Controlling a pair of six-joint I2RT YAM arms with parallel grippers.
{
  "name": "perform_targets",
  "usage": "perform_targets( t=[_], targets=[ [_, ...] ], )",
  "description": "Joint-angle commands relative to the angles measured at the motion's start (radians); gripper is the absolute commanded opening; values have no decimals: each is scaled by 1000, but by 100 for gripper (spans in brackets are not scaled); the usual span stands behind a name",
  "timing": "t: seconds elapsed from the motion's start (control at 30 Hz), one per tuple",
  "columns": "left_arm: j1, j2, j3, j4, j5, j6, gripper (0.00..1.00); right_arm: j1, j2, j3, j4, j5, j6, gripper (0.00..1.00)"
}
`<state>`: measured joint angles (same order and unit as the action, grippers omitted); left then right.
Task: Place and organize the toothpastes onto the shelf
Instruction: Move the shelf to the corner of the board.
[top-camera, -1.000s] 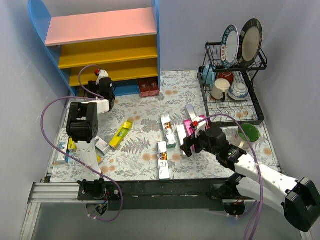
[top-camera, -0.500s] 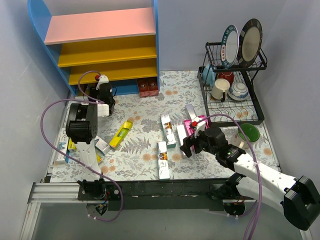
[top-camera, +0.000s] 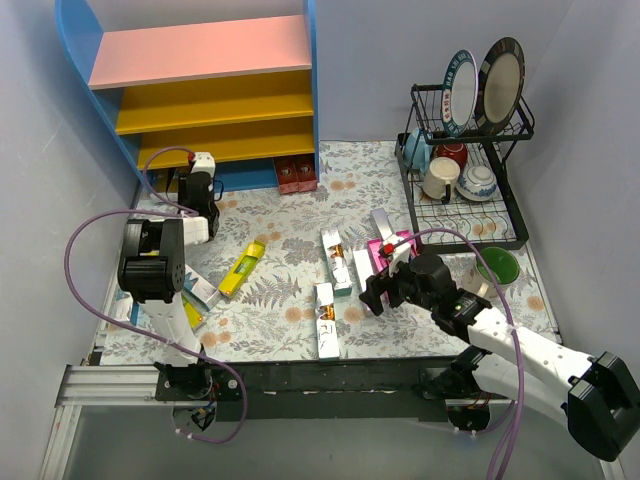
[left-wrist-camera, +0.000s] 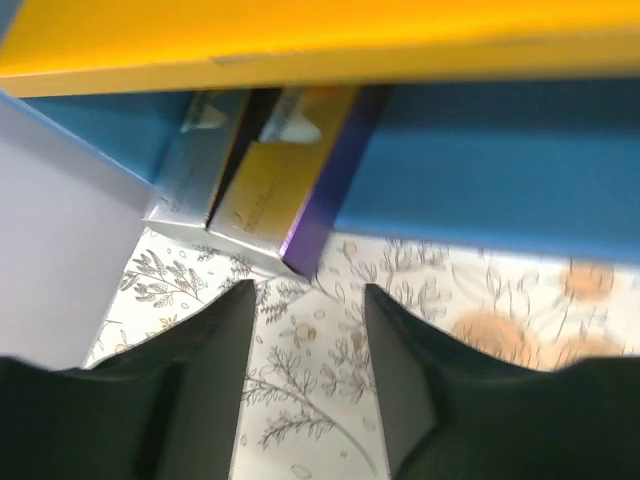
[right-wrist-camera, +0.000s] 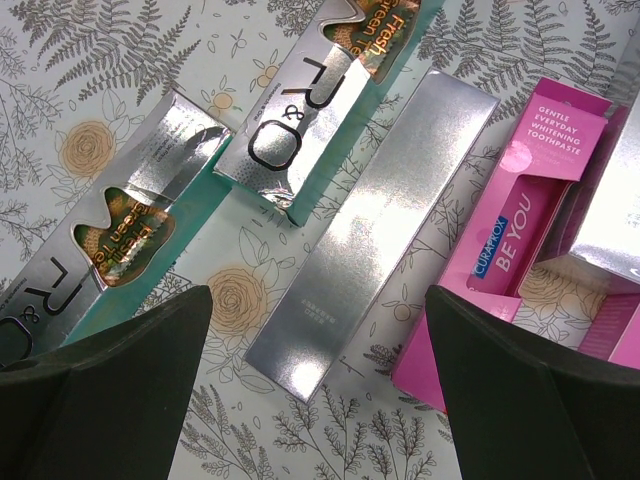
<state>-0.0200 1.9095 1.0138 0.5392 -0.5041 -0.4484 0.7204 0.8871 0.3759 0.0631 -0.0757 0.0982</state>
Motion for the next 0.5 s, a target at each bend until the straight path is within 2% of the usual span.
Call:
perform_targets(
  t=[0.0, 0.03, 0.23, 0.33, 0.47],
  targets=[
    [-9, -14, -29, 79, 69, 227, 40, 4, -10, -11, 52, -13, -6, 96],
    [-12, -10, -35, 105, 59, 269, 33, 5, -5, -8, 52, -13, -5, 96],
    [-20, 51, 8, 140, 75, 425, 21, 5, 32, -2, 49, -21, 1, 96],
    [-35, 74, 17, 163, 96, 548, 10, 5, 59, 8, 38, -21, 3, 96],
    [-40, 105, -20, 247, 130, 680, 6, 5, 104, 20, 26, -29, 6, 96]
  ],
)
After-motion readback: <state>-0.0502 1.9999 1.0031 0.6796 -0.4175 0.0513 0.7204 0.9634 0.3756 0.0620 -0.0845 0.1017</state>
